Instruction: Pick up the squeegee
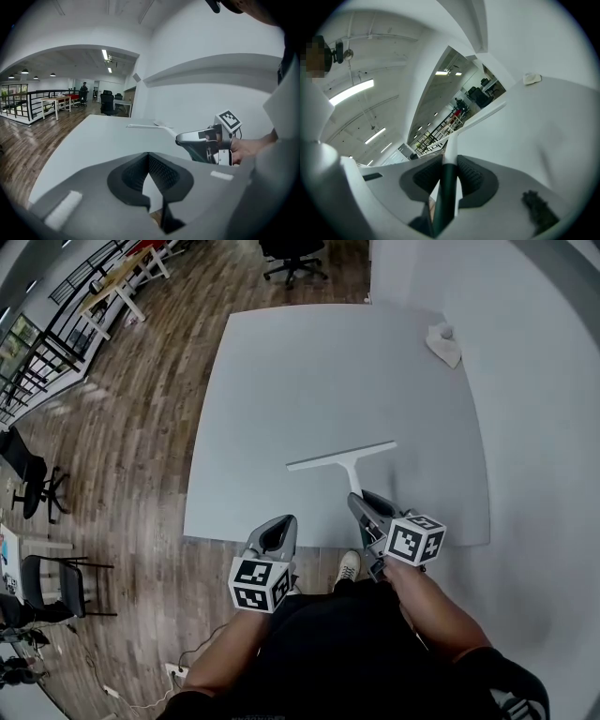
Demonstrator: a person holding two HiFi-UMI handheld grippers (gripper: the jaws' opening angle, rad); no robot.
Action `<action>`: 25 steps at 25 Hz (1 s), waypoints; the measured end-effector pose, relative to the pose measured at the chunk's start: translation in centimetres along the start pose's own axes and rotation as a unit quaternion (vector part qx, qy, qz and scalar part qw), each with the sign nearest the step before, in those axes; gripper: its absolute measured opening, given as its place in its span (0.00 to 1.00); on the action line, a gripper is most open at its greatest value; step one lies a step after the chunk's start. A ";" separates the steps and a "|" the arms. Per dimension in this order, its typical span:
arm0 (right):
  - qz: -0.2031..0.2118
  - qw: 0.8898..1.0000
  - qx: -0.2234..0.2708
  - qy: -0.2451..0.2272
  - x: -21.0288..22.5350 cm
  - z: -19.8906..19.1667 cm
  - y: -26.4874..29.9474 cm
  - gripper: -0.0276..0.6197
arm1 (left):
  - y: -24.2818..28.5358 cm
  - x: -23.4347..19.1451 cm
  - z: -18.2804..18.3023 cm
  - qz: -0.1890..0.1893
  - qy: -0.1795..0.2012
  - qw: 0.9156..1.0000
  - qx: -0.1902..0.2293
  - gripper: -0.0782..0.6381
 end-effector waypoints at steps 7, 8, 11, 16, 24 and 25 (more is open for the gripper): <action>-0.015 1.000 0.023 -0.007 -3.7 -3.5 -0.7 0.21 | -3.8 -1.4 -1.5 -0.027 0.028 0.999 0.011 0.12; -0.018 0.999 0.028 -0.009 -5.2 -4.6 -0.9 0.21 | -5.5 -1.9 -1.8 -0.032 0.030 0.999 0.015 0.12; -0.021 0.999 0.038 -0.025 -9.9 -8.5 -1.2 0.21 | -11.0 -3.8 -3.1 -0.041 0.033 0.998 0.031 0.12; -0.023 0.998 0.047 -0.040 -14.6 -13.9 -0.9 0.21 | -16.9 -6.1 -6.2 -0.045 0.036 0.997 0.046 0.12; -0.027 0.996 0.065 -0.059 -15.6 -13.7 -1.2 0.21 | -16.7 -6.1 -6.5 -0.061 0.047 0.996 0.050 0.12; -0.030 0.995 0.069 -0.060 -15.9 -14.0 -1.4 0.21 | -16.7 -6.0 -6.6 -0.067 0.048 0.995 0.051 0.12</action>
Point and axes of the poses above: the fingertips, and each gripper's own axes: y forward along the fingers, x to its right, z out of its top, the point moved 10 cm from there along -y, backward along the fingers, and after that the axes turned 7 degrees about y, right-handed, at the moved point
